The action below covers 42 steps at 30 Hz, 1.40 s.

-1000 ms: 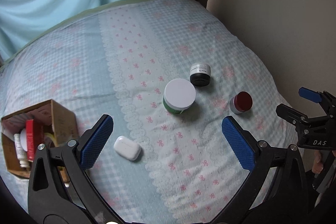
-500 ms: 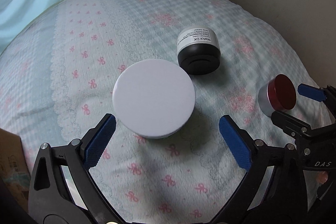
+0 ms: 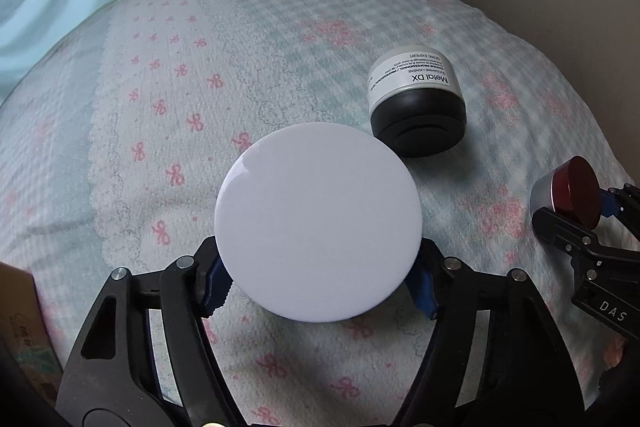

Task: Organize rigid objects
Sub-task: 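Grasp the white-lidded green jar with the left tool while the right tool grasps the red jar, then carry the green jar and red jar into the cardboard box with both tools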

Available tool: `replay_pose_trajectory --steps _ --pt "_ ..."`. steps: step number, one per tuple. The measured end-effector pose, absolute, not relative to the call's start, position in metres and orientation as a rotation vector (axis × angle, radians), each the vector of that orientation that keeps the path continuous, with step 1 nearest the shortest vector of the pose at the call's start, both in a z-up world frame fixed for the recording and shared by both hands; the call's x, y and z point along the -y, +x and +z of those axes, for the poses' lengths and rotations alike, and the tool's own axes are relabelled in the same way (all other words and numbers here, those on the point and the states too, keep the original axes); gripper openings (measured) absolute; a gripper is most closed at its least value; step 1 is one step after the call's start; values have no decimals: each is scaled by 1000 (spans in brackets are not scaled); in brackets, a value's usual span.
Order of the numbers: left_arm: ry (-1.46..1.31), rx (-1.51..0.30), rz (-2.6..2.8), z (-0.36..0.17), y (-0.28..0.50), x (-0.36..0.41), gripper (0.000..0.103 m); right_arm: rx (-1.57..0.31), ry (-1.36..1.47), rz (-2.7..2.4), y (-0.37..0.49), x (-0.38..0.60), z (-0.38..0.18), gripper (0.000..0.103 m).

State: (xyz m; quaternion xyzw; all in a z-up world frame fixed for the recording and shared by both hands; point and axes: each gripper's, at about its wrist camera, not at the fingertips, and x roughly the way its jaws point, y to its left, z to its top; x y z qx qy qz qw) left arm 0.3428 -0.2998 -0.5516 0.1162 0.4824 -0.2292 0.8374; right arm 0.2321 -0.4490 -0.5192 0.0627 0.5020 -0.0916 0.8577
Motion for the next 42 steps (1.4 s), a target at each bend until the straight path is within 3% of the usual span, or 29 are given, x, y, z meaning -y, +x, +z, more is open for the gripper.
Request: replay_pose_trajectory --steps 22,29,42 --pt "190 -970 -463 -514 323 286 68 -1023 158 -192 219 448 -496 51" --pt "123 -945 -444 -451 308 270 68 -987 142 -181 211 439 -444 51" --pt "57 -860 -353 -281 261 197 68 -945 100 -108 195 398 -290 51"
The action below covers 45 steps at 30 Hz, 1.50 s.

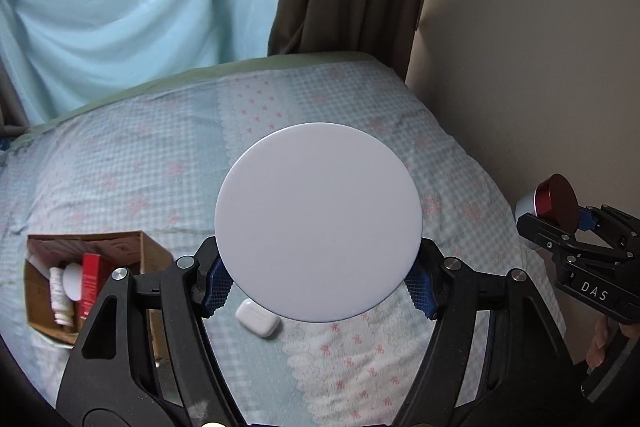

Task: Organize rigid objects
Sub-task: 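Carry the green jar and red jar into the cardboard box with both tools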

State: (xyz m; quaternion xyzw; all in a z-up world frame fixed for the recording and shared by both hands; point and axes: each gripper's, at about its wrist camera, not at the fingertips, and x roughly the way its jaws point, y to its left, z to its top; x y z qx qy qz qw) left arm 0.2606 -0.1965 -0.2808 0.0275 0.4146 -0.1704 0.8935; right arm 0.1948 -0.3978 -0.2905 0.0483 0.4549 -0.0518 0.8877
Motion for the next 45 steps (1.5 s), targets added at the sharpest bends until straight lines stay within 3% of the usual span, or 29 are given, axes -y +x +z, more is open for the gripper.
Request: replay_pose_trajectory --steps 10,20,33,45 --pt "5 -816 -213 -200 237 98 68 -893 72 38 199 323 -218 51" --pt "-23 -841 -113 -189 235 -32 68 -895 36 161 232 209 -196 51" --pt "18 -946 -111 -250 260 -179 68 -1011 126 196 268 61 -255 51" --pt "19 -1090 -119 -353 283 -217 68 -1173 140 210 294 -4 -342 51"
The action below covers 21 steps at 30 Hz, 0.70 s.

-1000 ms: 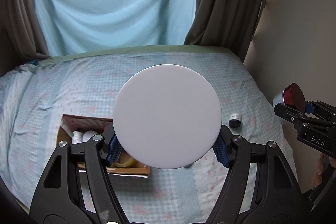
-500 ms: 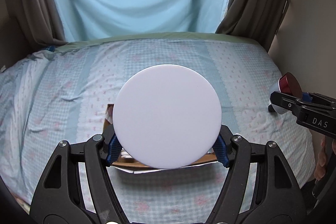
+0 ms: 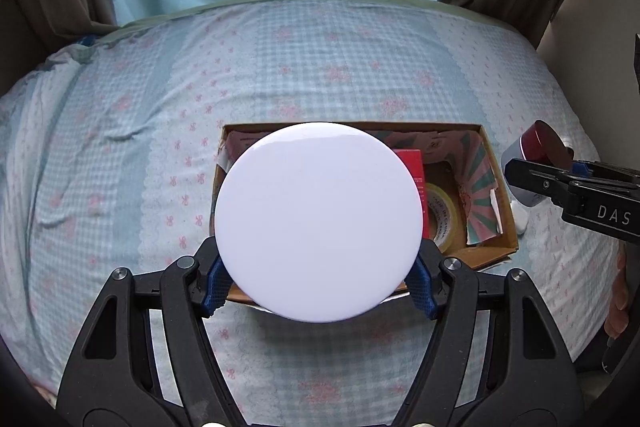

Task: Organize rigid objects
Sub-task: 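Carry the green jar and red jar into the cardboard box with both tools, then open both tools and lift them away from the box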

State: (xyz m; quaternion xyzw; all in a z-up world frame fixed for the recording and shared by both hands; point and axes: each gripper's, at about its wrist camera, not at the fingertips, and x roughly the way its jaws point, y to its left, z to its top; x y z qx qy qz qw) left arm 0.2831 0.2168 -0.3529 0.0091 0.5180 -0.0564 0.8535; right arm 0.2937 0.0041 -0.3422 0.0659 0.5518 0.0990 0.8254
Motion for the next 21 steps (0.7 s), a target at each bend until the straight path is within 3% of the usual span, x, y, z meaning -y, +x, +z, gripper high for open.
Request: replay_pose_trajectory --steps 12,21 --pt "92 -1225 -182 -439 316 -211 68 -1299 75 258 314 -23 -418 51" --pt "173 -1299 -244 -465 326 -193 68 -1370 66 279 328 -22 -444 51"
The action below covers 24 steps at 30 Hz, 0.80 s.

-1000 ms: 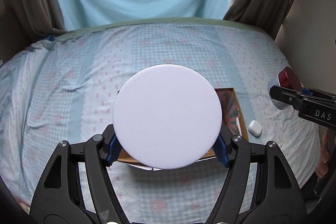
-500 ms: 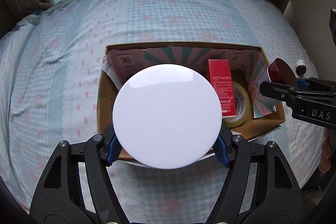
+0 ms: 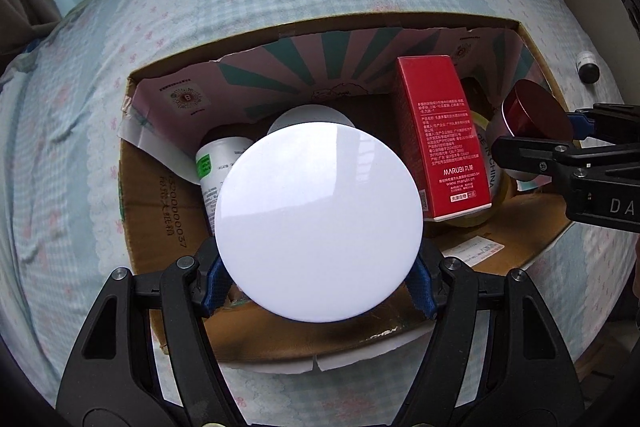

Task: Organize rigid objects
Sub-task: 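Open both tools and lift them away from the box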

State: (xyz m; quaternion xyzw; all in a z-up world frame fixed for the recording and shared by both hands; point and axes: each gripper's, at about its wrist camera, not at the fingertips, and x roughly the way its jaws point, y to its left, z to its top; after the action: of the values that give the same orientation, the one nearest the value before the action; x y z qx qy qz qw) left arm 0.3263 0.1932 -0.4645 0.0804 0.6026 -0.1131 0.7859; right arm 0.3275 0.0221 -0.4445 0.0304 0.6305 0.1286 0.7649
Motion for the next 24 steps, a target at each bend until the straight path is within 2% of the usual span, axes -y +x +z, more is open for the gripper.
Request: replay_pose_trajectory --steps 3,5,6,7,8,9,24 --pt "153 -1332 -268 -468 332 -191 69 -1383 90 296 332 -21 -446 51" --pt "145 -1332 -286 -466 333 -191 87 -1403 112 307 335 -20 -449 51" --pt "148 -1324 -279 -462 332 -192 102 -1416 127 313 336 -19 -451 52" --pt "148 -1314 -275 -458 333 -193 103 -1427 150 320 336 -17 -452 56" --pt "143 -1315 -278 -455 332 -194 103 -1425 173 335 335 -15 -450 73" --pt "143 -1321 -276 -454 331 -196 103 -1415 184 349 334 -14 -448 102" --pt "118 -1336 -213 -438 309 -210 103 -1395 180 333 317 -4 -428 103"
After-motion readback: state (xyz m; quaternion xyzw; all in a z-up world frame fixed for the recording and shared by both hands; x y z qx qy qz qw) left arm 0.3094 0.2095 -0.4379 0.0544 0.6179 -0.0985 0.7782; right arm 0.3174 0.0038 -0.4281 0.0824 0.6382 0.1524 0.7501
